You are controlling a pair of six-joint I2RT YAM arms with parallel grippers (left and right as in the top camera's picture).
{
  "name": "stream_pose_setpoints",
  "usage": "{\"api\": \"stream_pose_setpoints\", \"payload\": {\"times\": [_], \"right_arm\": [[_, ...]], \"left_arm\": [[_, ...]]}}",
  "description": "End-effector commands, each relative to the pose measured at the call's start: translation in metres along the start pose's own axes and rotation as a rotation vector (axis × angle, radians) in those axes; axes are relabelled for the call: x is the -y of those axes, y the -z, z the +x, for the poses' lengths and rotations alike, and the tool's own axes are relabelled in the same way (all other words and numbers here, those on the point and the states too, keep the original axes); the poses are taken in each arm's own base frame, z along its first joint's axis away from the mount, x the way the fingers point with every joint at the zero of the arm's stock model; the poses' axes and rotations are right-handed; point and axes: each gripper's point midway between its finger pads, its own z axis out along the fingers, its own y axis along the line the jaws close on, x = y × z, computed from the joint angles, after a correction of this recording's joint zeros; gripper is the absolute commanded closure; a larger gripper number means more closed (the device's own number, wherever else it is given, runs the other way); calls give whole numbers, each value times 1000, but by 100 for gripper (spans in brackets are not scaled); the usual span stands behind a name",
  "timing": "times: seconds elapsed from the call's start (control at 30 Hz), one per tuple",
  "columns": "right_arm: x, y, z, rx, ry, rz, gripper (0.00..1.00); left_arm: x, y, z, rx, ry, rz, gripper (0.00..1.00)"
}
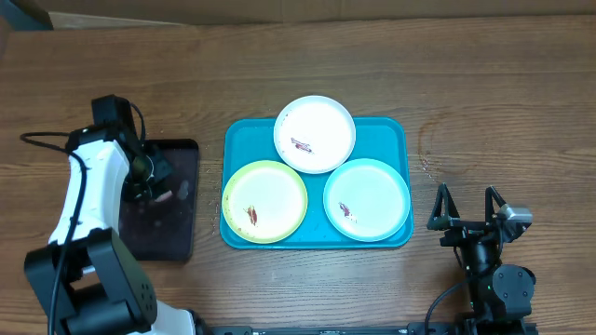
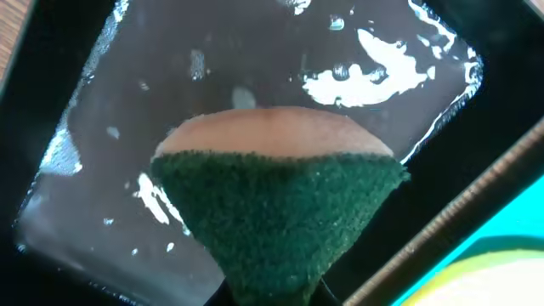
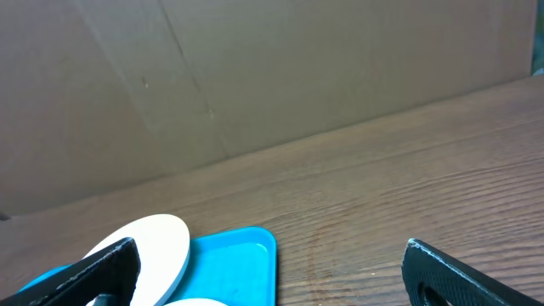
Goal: Clean dirty plates on tray and stack at the side
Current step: 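Lift the held sponge up out of the black tray with left gripper, then move the sponge with left gripper over the yellow plate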
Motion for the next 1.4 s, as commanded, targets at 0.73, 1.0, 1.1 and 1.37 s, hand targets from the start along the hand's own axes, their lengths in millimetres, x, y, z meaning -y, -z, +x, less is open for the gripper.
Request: {"api": "stream_pose_setpoints", "payload": {"times": [0.73,1.0,1.1,1.37], "right_arm": [[1,0,2,1,3,-2,0],[1,0,2,1,3,-2,0],[1,0,2,1,3,-2,0],[1,0,2,1,3,-2,0]], "left_arm": [[-4,54,-14,45,78,4,96],[-9,76,-19,141,68,-90,96],[-20,39,-9,132,120,-167,96],[-15,47,-7,119,102,-135,96]]}}
